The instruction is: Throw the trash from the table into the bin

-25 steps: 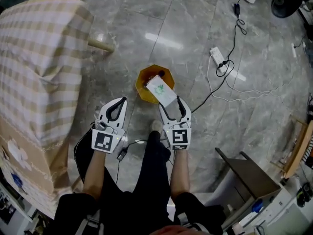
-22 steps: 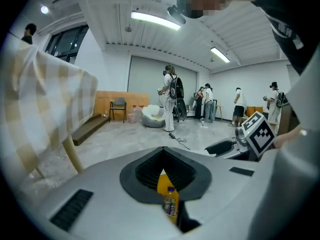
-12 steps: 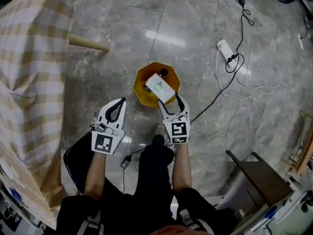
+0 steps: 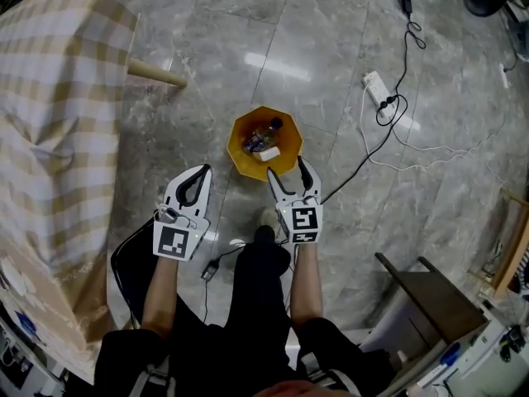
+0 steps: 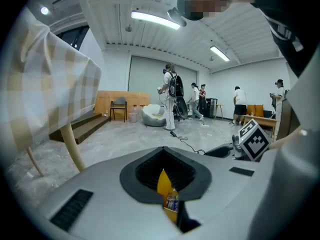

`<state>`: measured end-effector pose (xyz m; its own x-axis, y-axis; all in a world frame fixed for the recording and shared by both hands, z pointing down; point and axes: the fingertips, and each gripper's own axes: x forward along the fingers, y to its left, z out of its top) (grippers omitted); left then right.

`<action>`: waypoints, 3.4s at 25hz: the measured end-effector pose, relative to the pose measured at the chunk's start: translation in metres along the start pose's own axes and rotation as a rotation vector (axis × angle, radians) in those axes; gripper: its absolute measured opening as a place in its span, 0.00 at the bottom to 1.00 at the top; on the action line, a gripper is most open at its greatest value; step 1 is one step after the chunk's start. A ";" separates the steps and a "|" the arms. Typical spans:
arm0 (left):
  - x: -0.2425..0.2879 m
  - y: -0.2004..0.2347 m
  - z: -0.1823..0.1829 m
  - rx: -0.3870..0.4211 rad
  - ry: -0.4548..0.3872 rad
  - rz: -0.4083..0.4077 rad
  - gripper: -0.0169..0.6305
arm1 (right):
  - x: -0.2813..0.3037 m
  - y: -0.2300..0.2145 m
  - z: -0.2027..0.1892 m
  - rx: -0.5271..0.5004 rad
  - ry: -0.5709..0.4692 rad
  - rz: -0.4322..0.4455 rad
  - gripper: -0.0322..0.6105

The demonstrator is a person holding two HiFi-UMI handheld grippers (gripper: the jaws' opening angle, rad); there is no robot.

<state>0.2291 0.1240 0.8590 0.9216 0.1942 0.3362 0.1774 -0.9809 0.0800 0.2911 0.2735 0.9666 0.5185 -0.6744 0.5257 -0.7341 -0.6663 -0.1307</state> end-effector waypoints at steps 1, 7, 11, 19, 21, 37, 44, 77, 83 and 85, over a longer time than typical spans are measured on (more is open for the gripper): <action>-0.002 0.000 0.008 -0.001 -0.004 -0.001 0.03 | -0.004 0.001 0.010 0.003 -0.010 0.004 0.56; -0.019 -0.002 0.079 0.009 -0.033 -0.008 0.03 | -0.043 0.010 0.095 0.034 -0.096 0.004 0.50; -0.039 -0.004 0.136 0.027 -0.056 -0.016 0.03 | -0.077 0.020 0.157 0.029 -0.132 -0.001 0.46; -0.086 -0.006 0.247 0.038 -0.098 -0.005 0.03 | -0.139 0.050 0.282 -0.005 -0.205 0.019 0.31; -0.098 -0.009 0.272 0.046 -0.108 -0.004 0.03 | -0.153 0.057 0.309 -0.012 -0.225 0.026 0.29; -0.150 -0.046 0.397 0.036 -0.135 -0.056 0.03 | -0.248 0.090 0.438 -0.035 -0.299 0.041 0.07; -0.145 -0.053 0.408 0.034 -0.154 -0.077 0.03 | -0.255 0.089 0.449 -0.065 -0.285 0.024 0.06; -0.353 -0.002 0.375 -0.070 -0.216 0.623 0.03 | -0.264 0.329 0.445 -0.353 -0.255 0.758 0.06; -0.457 0.020 0.330 -0.134 -0.207 0.816 0.03 | -0.271 0.436 0.422 -0.411 -0.234 0.913 0.06; -0.490 0.028 0.317 -0.158 -0.203 0.859 0.03 | -0.275 0.473 0.413 -0.426 -0.226 0.951 0.06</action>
<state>-0.1078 -0.0027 0.3996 0.7607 -0.6270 0.1683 -0.6374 -0.7704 0.0109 -0.0177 0.0125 0.4132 -0.3117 -0.9314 0.1882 -0.9501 0.3024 -0.0772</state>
